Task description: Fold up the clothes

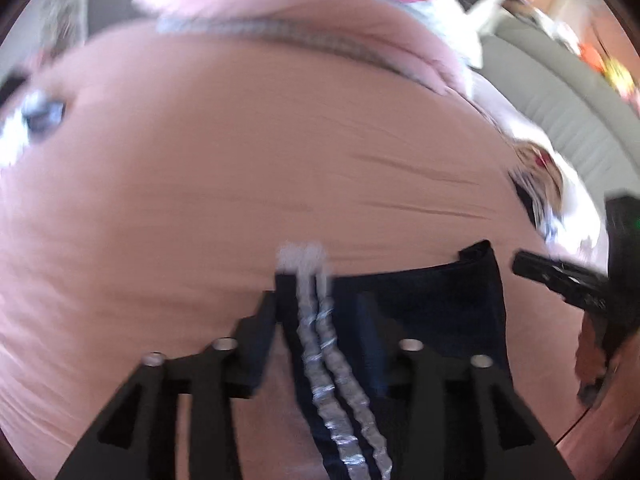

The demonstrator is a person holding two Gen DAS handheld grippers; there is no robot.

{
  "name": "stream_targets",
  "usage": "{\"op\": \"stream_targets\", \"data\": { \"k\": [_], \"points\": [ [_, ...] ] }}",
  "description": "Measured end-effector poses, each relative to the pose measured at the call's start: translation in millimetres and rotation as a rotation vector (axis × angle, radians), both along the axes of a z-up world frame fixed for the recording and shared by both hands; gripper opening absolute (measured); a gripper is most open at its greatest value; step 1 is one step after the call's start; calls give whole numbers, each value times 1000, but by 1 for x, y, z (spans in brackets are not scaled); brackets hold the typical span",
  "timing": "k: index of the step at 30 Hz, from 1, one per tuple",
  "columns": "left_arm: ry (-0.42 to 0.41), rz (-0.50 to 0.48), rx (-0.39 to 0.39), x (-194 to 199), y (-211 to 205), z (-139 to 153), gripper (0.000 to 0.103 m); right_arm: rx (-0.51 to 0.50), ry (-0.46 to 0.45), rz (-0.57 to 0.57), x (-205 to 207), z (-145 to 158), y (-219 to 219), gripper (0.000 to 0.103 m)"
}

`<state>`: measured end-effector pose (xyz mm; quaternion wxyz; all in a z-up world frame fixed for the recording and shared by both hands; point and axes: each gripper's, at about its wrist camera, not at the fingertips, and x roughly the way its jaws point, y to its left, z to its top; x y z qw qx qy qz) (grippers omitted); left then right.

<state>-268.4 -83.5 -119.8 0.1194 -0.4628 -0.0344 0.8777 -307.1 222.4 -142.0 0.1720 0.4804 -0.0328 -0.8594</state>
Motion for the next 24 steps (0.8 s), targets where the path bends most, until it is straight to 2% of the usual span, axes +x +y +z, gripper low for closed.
{"op": "stream_targets", "data": {
  "k": [2,3,5,8,10,12,17,19,24],
  "points": [
    [51,-25,-67,1,13,13,44,44,-12,30,-6,-10,-8,29],
    [76,-40,-72,1,20,18,44,62,-22,52,-8,-17,-10,29],
    [72,-121,2,-6,33,20,44,131,-52,90,-9,-31,-14,29],
    [32,-252,95,-18,57,12,44,105,-56,101,-8,-31,-8,29],
    [-4,-339,142,-26,77,2,39,19,-86,66,-10,-29,6,29],
    [-23,-391,136,-37,96,-7,36,-54,-106,31,-13,-27,20,29],
    [-90,-468,117,-55,127,-27,35,-28,-98,33,-24,-30,25,29],
    [-105,-484,129,-55,131,-33,7,-27,-111,46,-29,-31,22,29],
    [19,-628,137,-23,136,-18,4,-33,-102,99,-47,-21,10,29]
  ]
}}
